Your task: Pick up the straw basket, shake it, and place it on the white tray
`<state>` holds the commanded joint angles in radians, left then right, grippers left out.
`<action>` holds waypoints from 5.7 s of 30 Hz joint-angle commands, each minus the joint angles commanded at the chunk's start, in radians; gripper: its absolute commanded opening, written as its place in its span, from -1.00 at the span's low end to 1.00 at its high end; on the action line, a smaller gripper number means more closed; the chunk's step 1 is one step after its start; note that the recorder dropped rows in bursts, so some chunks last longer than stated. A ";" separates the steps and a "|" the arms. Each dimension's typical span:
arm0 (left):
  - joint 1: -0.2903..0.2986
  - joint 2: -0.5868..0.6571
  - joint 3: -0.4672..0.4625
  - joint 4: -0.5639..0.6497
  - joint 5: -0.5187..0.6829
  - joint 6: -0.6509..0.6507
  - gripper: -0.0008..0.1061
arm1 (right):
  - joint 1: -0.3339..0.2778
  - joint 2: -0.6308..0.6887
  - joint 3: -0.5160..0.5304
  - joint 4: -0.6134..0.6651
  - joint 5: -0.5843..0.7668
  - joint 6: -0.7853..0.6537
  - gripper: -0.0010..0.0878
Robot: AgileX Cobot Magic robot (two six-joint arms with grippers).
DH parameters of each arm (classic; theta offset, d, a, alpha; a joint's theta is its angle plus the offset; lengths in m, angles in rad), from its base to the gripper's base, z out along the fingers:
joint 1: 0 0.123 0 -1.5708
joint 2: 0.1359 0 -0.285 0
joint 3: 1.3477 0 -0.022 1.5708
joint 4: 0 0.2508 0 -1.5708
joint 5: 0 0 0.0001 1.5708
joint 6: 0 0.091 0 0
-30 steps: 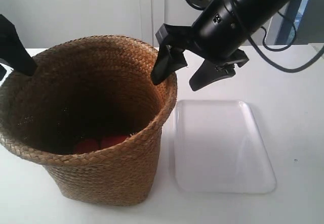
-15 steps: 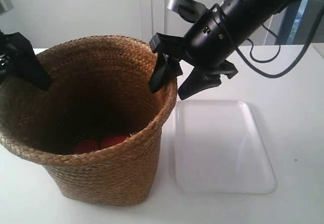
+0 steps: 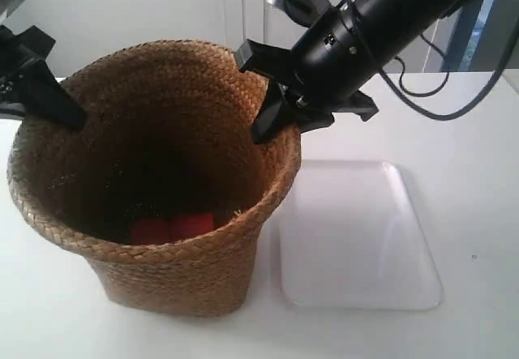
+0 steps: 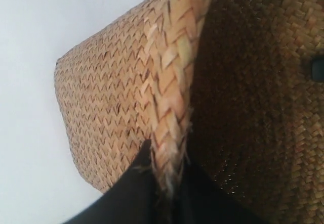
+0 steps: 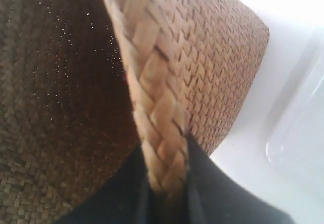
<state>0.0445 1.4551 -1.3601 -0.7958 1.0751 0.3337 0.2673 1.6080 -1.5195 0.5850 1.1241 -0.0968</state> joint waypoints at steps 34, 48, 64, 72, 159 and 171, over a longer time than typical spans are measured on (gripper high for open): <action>-0.336 -0.423 0.193 0.311 -0.483 -0.130 -0.99 | 0.190 -0.477 0.279 -0.366 -0.296 0.184 -0.98; -0.336 -0.547 0.411 0.109 -0.622 0.082 -0.99 | 0.262 -0.669 0.664 -0.364 -0.639 0.214 -0.98; -0.336 -0.618 0.422 -0.013 -0.590 0.228 -0.99 | 0.318 -0.749 0.652 -0.196 -0.646 0.172 -0.98; -0.336 -0.511 0.494 -0.009 -0.782 0.251 -0.99 | 0.277 -0.586 0.734 -0.324 -0.938 0.181 -0.98; -0.394 -0.521 0.476 -0.176 -0.592 0.370 -0.99 | 0.439 -0.505 0.649 -0.849 -0.928 0.760 -0.98; -0.394 -0.572 0.394 -0.134 -0.571 0.367 -0.99 | 0.485 -0.556 0.599 -0.925 -0.846 0.750 -0.98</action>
<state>-0.3493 0.8828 -0.9662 -0.9294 0.5041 0.7005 0.7527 1.0525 -0.9205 -0.3400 0.2782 0.6536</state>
